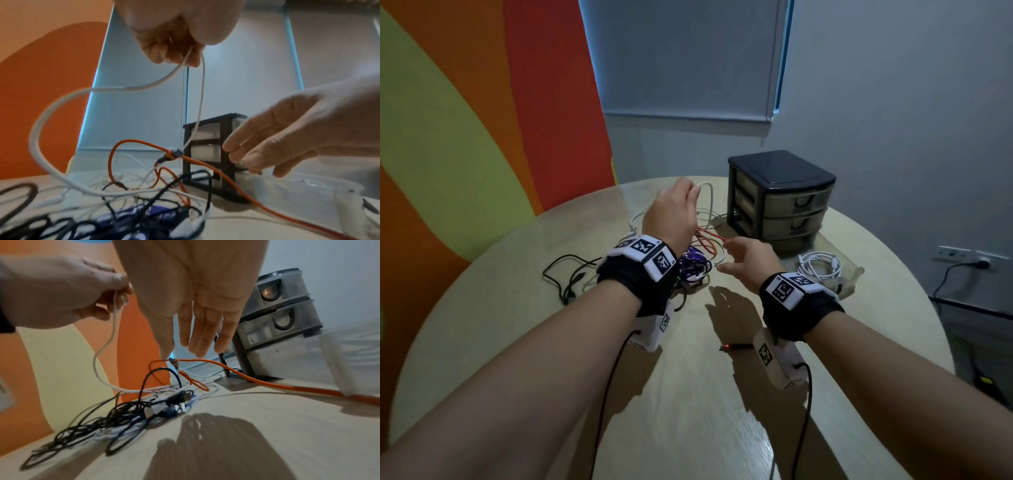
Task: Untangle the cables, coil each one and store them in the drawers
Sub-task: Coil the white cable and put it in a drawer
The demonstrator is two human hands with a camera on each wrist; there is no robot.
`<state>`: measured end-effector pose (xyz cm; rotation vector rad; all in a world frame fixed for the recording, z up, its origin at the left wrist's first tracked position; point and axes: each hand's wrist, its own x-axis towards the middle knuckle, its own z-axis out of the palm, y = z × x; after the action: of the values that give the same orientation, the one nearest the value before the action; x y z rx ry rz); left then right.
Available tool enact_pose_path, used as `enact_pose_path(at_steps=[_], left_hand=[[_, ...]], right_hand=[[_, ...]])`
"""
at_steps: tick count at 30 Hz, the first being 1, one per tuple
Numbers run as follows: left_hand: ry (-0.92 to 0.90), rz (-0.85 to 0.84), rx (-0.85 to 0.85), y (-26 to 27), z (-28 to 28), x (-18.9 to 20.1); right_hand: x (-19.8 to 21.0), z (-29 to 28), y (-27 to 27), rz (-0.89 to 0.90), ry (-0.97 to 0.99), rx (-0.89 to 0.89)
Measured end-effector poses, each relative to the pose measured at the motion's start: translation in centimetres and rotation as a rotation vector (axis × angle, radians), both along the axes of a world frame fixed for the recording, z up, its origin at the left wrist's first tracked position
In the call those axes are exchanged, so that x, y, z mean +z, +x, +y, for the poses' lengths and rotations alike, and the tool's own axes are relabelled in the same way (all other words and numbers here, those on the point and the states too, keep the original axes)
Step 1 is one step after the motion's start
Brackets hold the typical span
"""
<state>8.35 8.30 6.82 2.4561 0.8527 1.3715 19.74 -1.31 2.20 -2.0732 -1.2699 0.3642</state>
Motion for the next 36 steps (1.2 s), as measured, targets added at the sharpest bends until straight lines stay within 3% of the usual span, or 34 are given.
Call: enact_pose_path(at_steps=[11, 22, 27, 30, 36], left_hand=[[0.101, -0.246, -0.139, -0.7, -3.0, 4.5], [0.126, -0.321, -0.197, -2.0, -5.4, 7.6], [0.147, -0.203, -0.273, -2.8, -7.9, 6.7], [0.116, -0.042, -0.214, -3.5, -7.7, 5.5], [-0.173, 0.369, -0.004, -5.4, -4.4, 1.1]], right_hand=[[4.7, -0.2, -1.9, 0.170, 0.312, 0.005], [9.6, -2.2, -1.8, 0.261, 0.447, 0.047], [11.2, -3.3, -3.0, 0.226, 0.519, 0.141], [11.7, -4.4, -3.4, 0.181, 0.638, 0.071], [13.2, -6.1, -2.9, 0.443, 0.872, -0.097]])
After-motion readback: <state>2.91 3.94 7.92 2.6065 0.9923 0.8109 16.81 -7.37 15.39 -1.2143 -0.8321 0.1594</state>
